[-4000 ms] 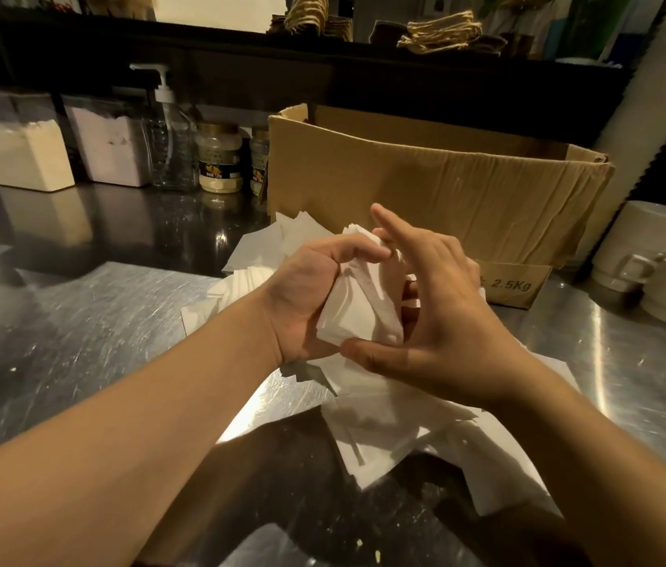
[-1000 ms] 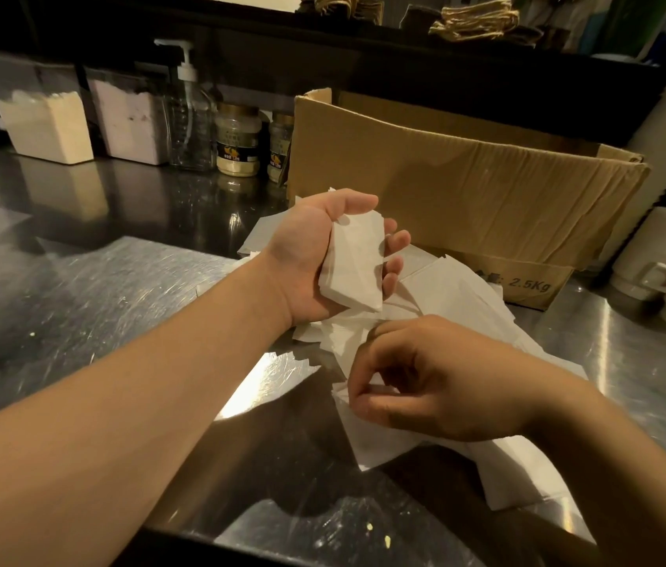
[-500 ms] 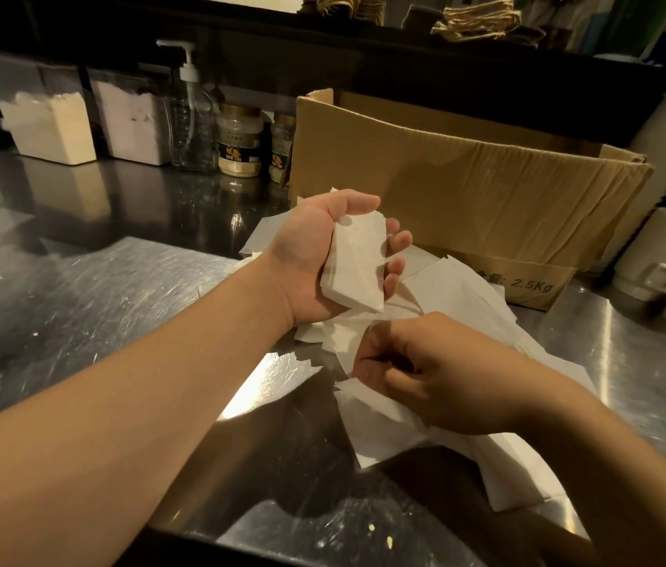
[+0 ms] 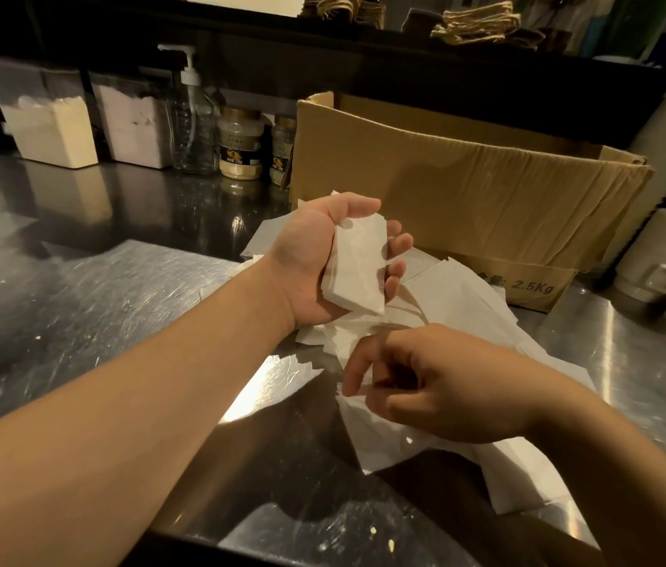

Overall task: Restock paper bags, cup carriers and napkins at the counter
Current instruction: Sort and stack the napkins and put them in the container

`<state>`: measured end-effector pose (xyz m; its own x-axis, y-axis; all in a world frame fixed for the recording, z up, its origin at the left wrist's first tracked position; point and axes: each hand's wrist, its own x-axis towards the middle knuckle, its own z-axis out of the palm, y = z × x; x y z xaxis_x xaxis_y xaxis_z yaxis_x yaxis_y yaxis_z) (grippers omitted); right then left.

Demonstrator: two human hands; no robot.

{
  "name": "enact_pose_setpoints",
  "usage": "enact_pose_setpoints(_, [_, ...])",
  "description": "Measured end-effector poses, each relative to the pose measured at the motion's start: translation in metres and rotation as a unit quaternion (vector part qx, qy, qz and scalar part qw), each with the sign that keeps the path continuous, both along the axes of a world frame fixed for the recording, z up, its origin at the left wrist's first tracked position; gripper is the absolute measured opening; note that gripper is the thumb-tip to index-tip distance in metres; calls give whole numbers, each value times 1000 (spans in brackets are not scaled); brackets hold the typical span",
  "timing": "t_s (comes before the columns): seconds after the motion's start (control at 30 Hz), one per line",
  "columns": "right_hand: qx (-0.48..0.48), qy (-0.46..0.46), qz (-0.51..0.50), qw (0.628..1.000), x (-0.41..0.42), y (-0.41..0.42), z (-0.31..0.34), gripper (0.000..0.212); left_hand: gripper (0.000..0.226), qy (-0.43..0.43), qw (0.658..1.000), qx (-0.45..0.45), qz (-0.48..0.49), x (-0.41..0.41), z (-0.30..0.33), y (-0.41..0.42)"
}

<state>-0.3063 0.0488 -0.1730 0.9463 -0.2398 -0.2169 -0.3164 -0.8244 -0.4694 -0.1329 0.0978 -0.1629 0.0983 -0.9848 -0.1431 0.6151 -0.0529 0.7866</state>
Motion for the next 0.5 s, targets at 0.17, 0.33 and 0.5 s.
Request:
enact_pose_setpoints(0.17, [-1, -12, -15, 1000, 3, 2, -2, 17, 49, 2, 1000, -2, -6, 1, 1, 0])
enact_pose_setpoints(0.33, [7, -5, -13, 1000, 3, 3, -1, 20, 49, 0, 1000, -3, -2, 0, 0, 0])
enact_pose_setpoints(0.5, [-9, 0, -2, 1000, 3, 2, -2, 17, 47, 3, 1000, -3, -3, 1, 1, 0])
